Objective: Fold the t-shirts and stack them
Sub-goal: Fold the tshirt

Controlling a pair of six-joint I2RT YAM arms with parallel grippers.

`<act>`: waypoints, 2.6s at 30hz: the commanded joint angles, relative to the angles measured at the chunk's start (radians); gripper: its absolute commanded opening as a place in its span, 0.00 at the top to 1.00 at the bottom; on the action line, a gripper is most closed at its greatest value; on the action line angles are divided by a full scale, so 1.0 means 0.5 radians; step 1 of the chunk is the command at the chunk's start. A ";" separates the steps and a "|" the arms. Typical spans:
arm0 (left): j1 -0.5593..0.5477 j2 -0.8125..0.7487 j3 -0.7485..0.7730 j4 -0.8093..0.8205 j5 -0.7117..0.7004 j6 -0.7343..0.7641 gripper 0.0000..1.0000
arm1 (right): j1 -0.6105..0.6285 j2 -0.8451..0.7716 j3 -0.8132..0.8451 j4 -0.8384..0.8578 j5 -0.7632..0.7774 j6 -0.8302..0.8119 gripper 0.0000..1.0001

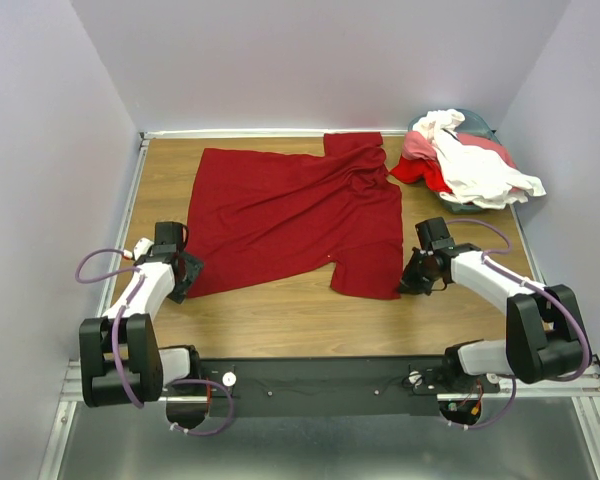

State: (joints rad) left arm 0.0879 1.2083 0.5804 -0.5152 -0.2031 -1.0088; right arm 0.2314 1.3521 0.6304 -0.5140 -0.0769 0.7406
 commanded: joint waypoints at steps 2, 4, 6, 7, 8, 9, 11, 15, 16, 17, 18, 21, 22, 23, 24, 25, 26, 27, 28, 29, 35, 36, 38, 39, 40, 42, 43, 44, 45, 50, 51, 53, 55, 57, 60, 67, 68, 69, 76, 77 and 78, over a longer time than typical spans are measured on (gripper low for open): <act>0.011 0.078 0.094 -0.200 -0.109 -0.127 0.27 | -0.006 0.097 -0.095 0.019 0.199 -0.030 1.00; 0.011 0.068 0.106 -0.218 -0.131 -0.136 0.29 | -0.009 0.094 -0.101 0.019 0.209 -0.027 0.99; 0.011 0.071 0.109 -0.224 -0.128 -0.145 0.32 | -0.006 0.097 -0.113 0.034 0.212 -0.021 0.99; 0.011 0.081 0.112 -0.224 -0.115 -0.139 0.33 | -0.006 0.100 -0.113 0.046 0.212 -0.021 0.99; 0.011 0.096 0.112 -0.224 -0.103 -0.142 0.33 | -0.006 0.103 -0.116 0.049 0.212 -0.021 0.99; 0.005 0.099 0.109 -0.224 -0.094 -0.145 0.35 | -0.006 0.115 -0.113 0.052 0.212 -0.021 0.99; -0.001 0.114 0.103 -0.221 -0.078 -0.161 0.38 | -0.006 0.127 -0.110 0.062 0.209 -0.024 0.99; -0.007 0.133 0.091 -0.203 -0.078 -0.158 0.51 | -0.006 0.158 -0.107 0.086 0.203 -0.039 0.99; -0.007 0.136 0.091 -0.203 -0.075 -0.155 0.59 | -0.006 0.170 -0.101 0.086 0.197 -0.042 1.00; -0.007 0.130 0.088 -0.203 -0.075 -0.154 0.64 | -0.006 0.170 -0.101 0.089 0.197 -0.039 0.99; -0.010 0.127 0.088 -0.200 -0.072 -0.148 0.76 | -0.006 0.170 -0.104 0.092 0.197 -0.042 0.99; -0.007 0.102 0.073 -0.182 -0.060 -0.136 0.88 | -0.006 0.164 -0.098 0.092 0.194 -0.045 0.99; -0.007 0.093 0.066 -0.163 -0.045 -0.106 0.90 | -0.006 0.161 -0.095 0.089 0.188 -0.049 0.99; -0.007 0.078 0.060 -0.145 -0.033 -0.087 0.92 | -0.006 0.152 -0.095 0.089 0.178 -0.055 0.99; -0.007 0.068 0.066 -0.111 -0.026 -0.069 0.93 | -0.006 0.134 -0.098 0.086 0.169 -0.058 1.00; -0.007 0.053 0.079 -0.096 -0.023 -0.044 0.97 | -0.006 0.118 -0.095 0.086 0.166 -0.082 1.00; -0.007 0.029 0.106 -0.047 -0.020 0.020 1.00 | -0.006 0.076 -0.101 0.071 0.105 -0.085 0.99; -0.007 0.016 0.121 -0.025 -0.026 0.045 1.00 | -0.006 0.048 -0.101 0.053 0.099 -0.082 1.00; -0.007 0.007 0.140 -0.010 -0.032 0.069 1.00 | -0.006 0.020 -0.098 0.019 0.102 -0.079 1.00; -0.007 -0.014 0.155 0.024 -0.039 0.097 1.00 | -0.003 -0.004 -0.095 0.000 0.099 -0.076 0.99; -0.010 -0.057 0.275 0.082 -0.161 0.321 1.00 | -0.006 -0.228 -0.043 -0.263 0.144 -0.024 0.99; -0.007 -0.070 0.275 0.095 -0.192 0.382 1.00 | -0.009 -0.280 -0.031 -0.285 0.138 0.000 0.99; -0.007 -0.097 0.278 0.113 -0.213 0.440 1.00 | -0.006 -0.320 -0.024 -0.349 0.129 0.025 0.99; -0.007 -0.106 0.278 0.131 -0.223 0.471 1.00 | -0.006 -0.336 -0.015 -0.371 0.126 0.034 0.99; -0.007 -0.119 0.278 0.138 -0.235 0.520 1.00 | -0.003 -0.345 0.000 -0.401 0.126 0.053 1.00; -0.010 -0.171 0.272 0.162 -0.238 0.581 1.00 | 0.001 -0.376 0.034 -0.530 0.138 0.077 0.99; -0.007 -0.171 0.266 0.168 -0.235 0.582 1.00 | 0.004 -0.391 0.034 -0.530 0.138 0.089 1.00; -0.007 -0.195 0.263 0.177 -0.235 0.612 1.00 | 0.010 -0.437 0.052 -0.591 0.141 0.102 0.99; -0.007 -0.211 0.257 0.181 -0.232 0.628 1.00 | 0.010 -0.455 0.061 -0.625 0.138 0.114 0.99; -0.007 -0.312 0.229 0.205 -0.192 0.701 1.00 | 0.016 -0.593 0.160 -0.925 0.145 0.197 1.00; -0.007 -0.324 0.223 0.211 -0.186 0.711 1.00 | 0.019 -0.645 0.193 -0.969 0.145 0.209 1.00; -0.007 -0.367 0.217 0.217 -0.161 0.717 1.00 | 0.016 -0.694 0.224 -1.088 0.135 0.252 0.99; -0.010 -0.386 0.217 0.224 -0.140 0.717 1.00 | 0.022 -0.765 0.249 -1.186 0.108 0.304 1.00; -0.007 -0.398 0.229 0.205 -0.128 0.717 1.00 | 0.025 -0.814 0.276 -1.254 0.099 0.338 1.00; -0.007 -0.435 0.229 0.196 -0.094 0.717 1.00 | 0.025 -0.915 0.313 -1.389 0.114 0.384 1.00; -0.007 -0.545 0.266 0.122 -0.066 0.686 1.00 | 0.025 -1.032 0.420 -1.656 0.135 0.409 1.00; -0.007 -0.569 0.275 0.092 -0.069 0.668 1.00 | 0.025 -1.038 0.460 -1.681 0.141 0.409 1.00; -0.007 -0.582 0.287 0.079 -0.072 0.665 1.00 | 0.022 -1.051 0.479 -1.705 0.144 0.409 0.99; -0.007 -0.671 0.321 -0.004 -0.039 0.609 1.00 | 0.025 -1.014 0.638 -1.669 0.144 0.387 0.99; -0.007 -0.671 0.318 0.003 -0.014 0.609 1.00 | 0.025 -0.962 0.650 -1.602 0.145 0.363 1.00; -0.007 -0.662 0.306 0.024 0.004 0.616 1.00 | 0.025 -0.934 0.663 -1.559 0.145 0.347 1.00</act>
State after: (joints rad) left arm 0.0849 0.8913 0.7116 -0.4927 -0.2379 -0.6903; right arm 0.2367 0.8497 0.9230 -1.3025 -0.0357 0.9249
